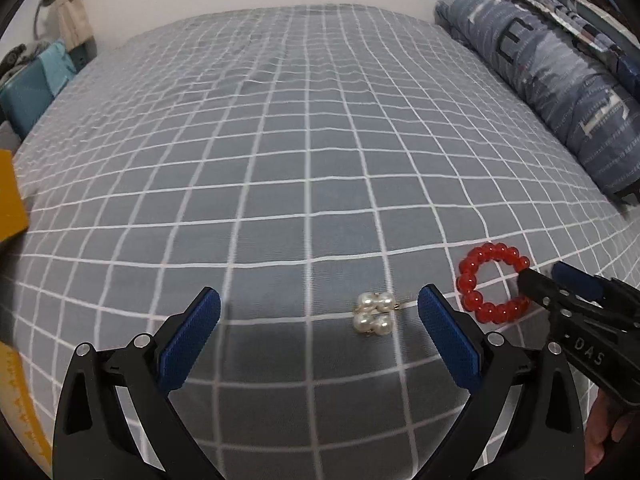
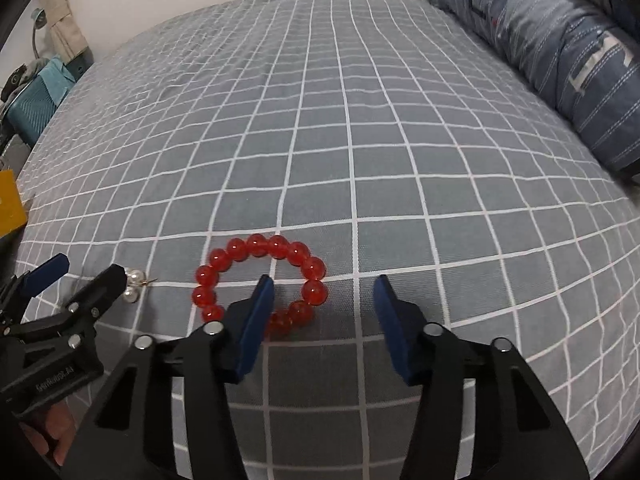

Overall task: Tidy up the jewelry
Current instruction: 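Move both tools back over the pearl earrings and red bead bracelet, then grasp the pearl earrings with the left tool while the right tool grasps the red bead bracelet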

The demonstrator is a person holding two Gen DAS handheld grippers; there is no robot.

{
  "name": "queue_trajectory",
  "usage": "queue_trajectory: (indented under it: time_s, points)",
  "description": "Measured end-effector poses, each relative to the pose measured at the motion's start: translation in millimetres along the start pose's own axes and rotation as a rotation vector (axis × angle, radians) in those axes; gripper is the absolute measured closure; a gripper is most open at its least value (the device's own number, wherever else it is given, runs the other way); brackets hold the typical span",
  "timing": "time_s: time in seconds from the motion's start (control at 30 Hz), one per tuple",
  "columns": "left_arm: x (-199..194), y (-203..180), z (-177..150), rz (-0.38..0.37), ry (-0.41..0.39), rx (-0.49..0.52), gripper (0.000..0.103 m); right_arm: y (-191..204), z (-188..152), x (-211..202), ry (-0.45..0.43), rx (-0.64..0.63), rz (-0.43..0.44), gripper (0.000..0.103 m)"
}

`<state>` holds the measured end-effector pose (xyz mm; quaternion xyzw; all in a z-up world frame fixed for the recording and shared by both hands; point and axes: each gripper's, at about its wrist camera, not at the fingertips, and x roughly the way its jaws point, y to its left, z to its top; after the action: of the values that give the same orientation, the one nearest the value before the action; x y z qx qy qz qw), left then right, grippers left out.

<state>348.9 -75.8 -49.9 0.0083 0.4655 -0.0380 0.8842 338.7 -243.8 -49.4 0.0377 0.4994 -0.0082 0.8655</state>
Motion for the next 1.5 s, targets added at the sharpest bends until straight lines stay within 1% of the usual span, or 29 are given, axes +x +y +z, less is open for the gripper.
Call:
queue_trajectory:
  time_s: [0.03,0.13,0.17,0.23,0.3,0.37,0.4,0.5,0.57,0.6,0.63,0.67,0.7,1.03,1.13,1.5]
  points:
    - [2.2,-1.8,-1.5,0.004,0.003,0.009,0.006,-0.1,-0.5,2.3,0.004,0.001,-0.004,0.061]
    - [11.2,-7.5,-2.6,0.016,0.01,0.033,0.007,-1.1,-0.2,7.6,0.004,0.012,-0.003,0.065]
    - [13.9,-7.2,-3.4,0.012,0.016,0.034,0.011,-1.3,0.2,8.2,0.004,0.014,-0.001,0.066]
    - [19.4,-5.3,-4.6,0.009,0.036,0.025,0.017,-0.1,0.3,9.4,0.005,0.016,0.005,0.074]
    - [21.2,-1.4,-4.4,0.009,0.036,0.013,0.019,1.0,0.8,9.9,0.007,0.013,0.006,0.077]
    - [20.9,0.3,-4.3,0.008,0.035,0.006,0.029,2.7,1.2,10.4,0.008,0.011,0.009,0.082]
    - [21.7,-0.4,-3.6,0.005,0.036,0.006,0.031,3.4,1.4,10.6,0.009,0.009,0.009,0.084]
    - [21.9,3.2,-3.2,-0.002,0.042,-0.004,0.042,5.6,2.5,10.7,0.006,0.009,-0.001,0.085]
    - [20.4,6.0,-4.7,-0.006,0.042,-0.005,0.054,5.0,2.0,10.2,0.003,0.012,-0.001,0.086]
    - [20.2,6.8,-4.8,-0.006,0.042,-0.002,0.057,5.1,1.7,10.2,0.001,0.012,-0.002,0.086]
    - [19.8,7.2,-5.2,-0.005,0.042,0.001,0.065,5.1,1.8,10.2,-0.001,0.012,-0.004,0.087]
    - [19.3,7.3,-5.5,-0.004,0.04,0.011,0.078,5.6,2.0,10.2,-0.002,0.012,-0.006,0.087]
    - [19.0,7.2,-6.1,-0.004,0.037,0.016,0.081,5.0,1.8,10.4,-0.003,0.011,-0.007,0.088]
    - [15.8,6.2,-4.9,0.001,0.009,0.011,0.081,4.2,3.9,9.7,-0.009,0.009,-0.015,0.088]
    - [12.5,6.6,-5.4,0.008,0.001,0.015,0.083,3.9,4.3,8.6,-0.011,0.008,-0.014,0.089]
    - [-8.5,11.6,-2.6,-0.003,-0.009,0.0,0.083,7.2,4.5,-14.1,-0.04,0.002,-0.011,0.09]
